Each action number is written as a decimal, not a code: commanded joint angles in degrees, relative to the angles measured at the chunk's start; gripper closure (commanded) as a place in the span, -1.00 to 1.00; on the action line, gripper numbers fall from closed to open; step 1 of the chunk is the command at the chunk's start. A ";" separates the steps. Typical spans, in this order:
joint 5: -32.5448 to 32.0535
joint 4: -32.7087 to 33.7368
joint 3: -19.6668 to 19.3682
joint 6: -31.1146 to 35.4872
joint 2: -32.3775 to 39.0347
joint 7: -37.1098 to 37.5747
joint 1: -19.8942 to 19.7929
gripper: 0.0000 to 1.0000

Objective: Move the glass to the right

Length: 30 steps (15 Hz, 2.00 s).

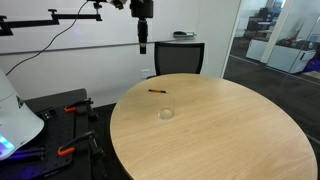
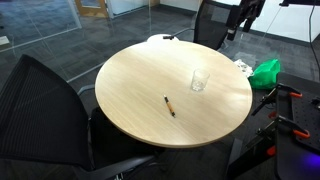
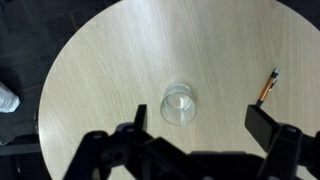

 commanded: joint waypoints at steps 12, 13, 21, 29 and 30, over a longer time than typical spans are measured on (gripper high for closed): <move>-3.24 7.23 -7.53 13.17 21.24 -24.30 -1.09 -1.00; -2.59 7.48 -7.45 12.34 22.05 -25.49 -1.16 -1.00; -3.62 7.23 -7.92 13.28 22.69 -23.08 -0.48 -1.00; -7.43 11.83 -8.40 17.14 30.64 -24.37 0.04 -1.00; -7.65 12.49 -8.48 17.95 31.70 -24.40 -0.01 -1.00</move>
